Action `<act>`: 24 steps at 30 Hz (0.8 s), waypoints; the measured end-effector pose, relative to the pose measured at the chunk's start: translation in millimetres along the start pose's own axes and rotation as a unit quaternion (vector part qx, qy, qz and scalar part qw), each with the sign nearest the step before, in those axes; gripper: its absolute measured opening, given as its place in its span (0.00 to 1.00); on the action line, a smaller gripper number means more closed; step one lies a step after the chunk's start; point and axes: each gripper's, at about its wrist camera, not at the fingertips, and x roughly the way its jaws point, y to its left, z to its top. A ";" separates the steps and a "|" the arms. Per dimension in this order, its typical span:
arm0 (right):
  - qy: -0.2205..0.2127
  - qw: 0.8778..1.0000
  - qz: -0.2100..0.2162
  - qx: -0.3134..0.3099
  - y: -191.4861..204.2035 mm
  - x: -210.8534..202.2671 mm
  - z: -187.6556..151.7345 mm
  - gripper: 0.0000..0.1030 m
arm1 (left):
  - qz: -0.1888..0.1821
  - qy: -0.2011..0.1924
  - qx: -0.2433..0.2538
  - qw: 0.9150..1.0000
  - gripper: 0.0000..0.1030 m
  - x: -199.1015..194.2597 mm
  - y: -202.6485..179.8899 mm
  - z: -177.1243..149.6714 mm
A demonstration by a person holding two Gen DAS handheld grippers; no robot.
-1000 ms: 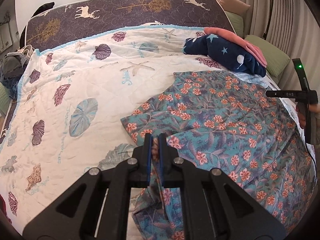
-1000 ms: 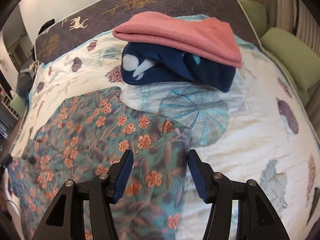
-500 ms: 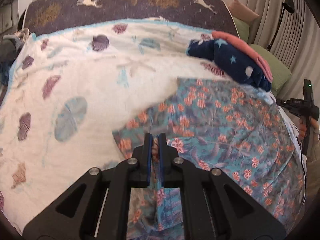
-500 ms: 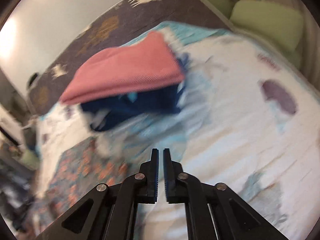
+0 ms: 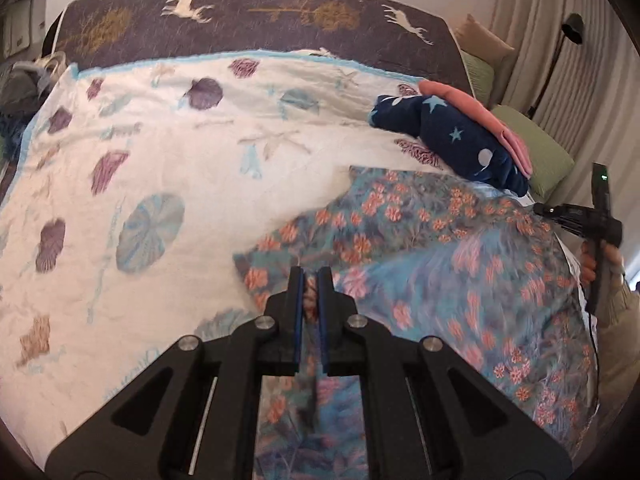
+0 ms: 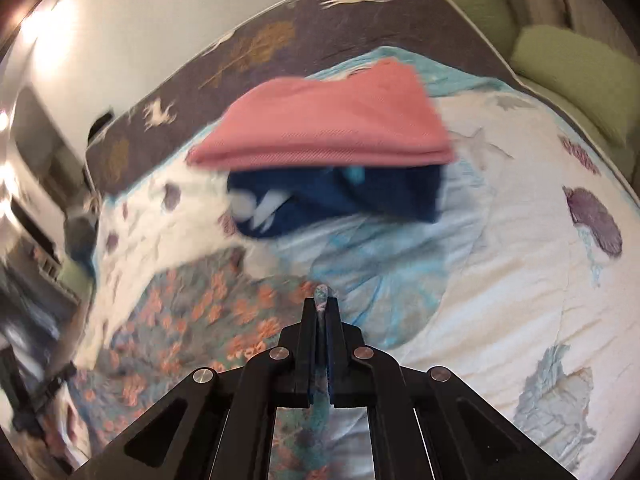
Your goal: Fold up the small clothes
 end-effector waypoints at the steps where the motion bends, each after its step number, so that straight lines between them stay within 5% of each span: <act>1: 0.002 1.000 -0.019 0.008 -6.7 4.1 2.2 0.02 | -0.001 0.007 0.002 1.000 0.08 6.8 -0.5 2.7; 4: 0.016 0.996 -0.079 0.045 -31.1 22.2 3.2 0.03 | 0.022 0.043 0.016 0.999 0.08 37.2 0.0 2.1; 8: 0.034 0.996 -0.008 0.084 -47.3 19.7 -7.0 0.06 | 0.028 0.074 -0.020 0.997 0.17 62.6 16.0 -7.6; 11: 0.029 0.999 0.004 0.030 -28.1 -9.6 -21.6 0.10 | 0.023 0.051 -0.047 0.997 0.18 48.6 25.4 -7.0; 14: 0.039 0.998 0.031 -0.031 -3.9 -37.6 -39.5 0.10 | 0.038 0.031 -0.042 0.998 0.33 26.2 25.4 -6.5; 19: 0.080 0.987 0.089 -0.111 47.8 -54.2 -85.4 0.17 | 0.018 0.028 -0.030 0.999 0.42 6.7 17.5 -24.4; 22: 0.114 0.988 0.010 -0.106 38.1 -32.3 -110.5 0.10 | 0.108 0.081 0.027 0.990 0.44 25.4 10.7 -51.2; 24: 0.093 0.994 0.027 -0.057 17.4 -36.2 -115.9 0.03 | 0.126 0.071 0.030 0.989 0.46 25.1 18.5 -67.7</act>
